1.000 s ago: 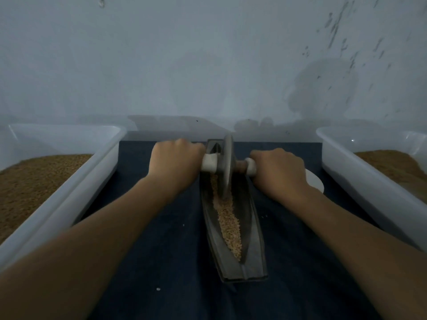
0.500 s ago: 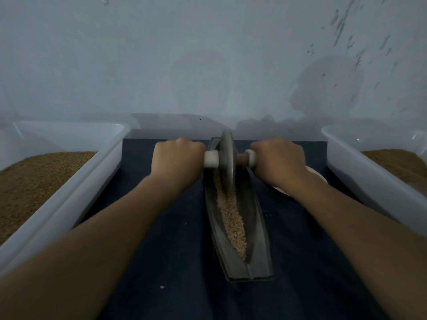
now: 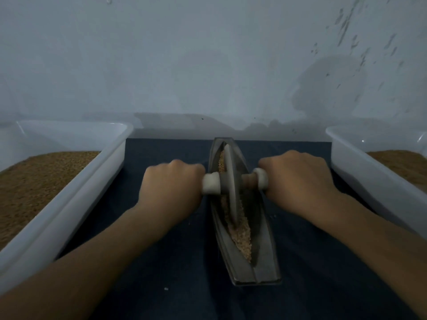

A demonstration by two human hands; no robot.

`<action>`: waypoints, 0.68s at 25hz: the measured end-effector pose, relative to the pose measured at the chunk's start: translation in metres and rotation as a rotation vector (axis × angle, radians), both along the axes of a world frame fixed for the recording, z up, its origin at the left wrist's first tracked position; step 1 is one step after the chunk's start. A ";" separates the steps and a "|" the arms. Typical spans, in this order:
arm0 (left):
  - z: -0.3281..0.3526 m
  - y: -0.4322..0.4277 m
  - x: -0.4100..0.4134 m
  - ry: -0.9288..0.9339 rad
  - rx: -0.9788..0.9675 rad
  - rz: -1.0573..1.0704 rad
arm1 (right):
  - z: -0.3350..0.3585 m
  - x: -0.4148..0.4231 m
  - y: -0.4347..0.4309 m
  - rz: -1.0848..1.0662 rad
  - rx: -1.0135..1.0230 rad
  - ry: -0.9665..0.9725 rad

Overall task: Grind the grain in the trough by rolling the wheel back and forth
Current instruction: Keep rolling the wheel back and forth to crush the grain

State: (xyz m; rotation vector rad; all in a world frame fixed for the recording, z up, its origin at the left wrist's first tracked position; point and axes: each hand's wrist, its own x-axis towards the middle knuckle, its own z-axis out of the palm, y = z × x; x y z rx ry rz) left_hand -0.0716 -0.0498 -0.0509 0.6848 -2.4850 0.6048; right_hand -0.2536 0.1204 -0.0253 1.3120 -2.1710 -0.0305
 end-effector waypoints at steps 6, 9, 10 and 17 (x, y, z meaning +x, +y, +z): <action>0.032 -0.028 -0.054 -0.062 0.098 0.074 | 0.008 -0.029 -0.054 -0.070 -0.046 -0.236; 0.019 -0.004 -0.020 -0.012 0.093 0.042 | 0.002 -0.014 -0.021 0.001 -0.020 -0.171; 0.013 0.007 -0.006 0.015 0.062 0.004 | -0.002 -0.006 -0.005 0.025 -0.015 -0.119; 0.015 0.019 0.008 -0.037 -0.032 0.001 | -0.012 0.001 0.017 0.041 -0.065 -0.089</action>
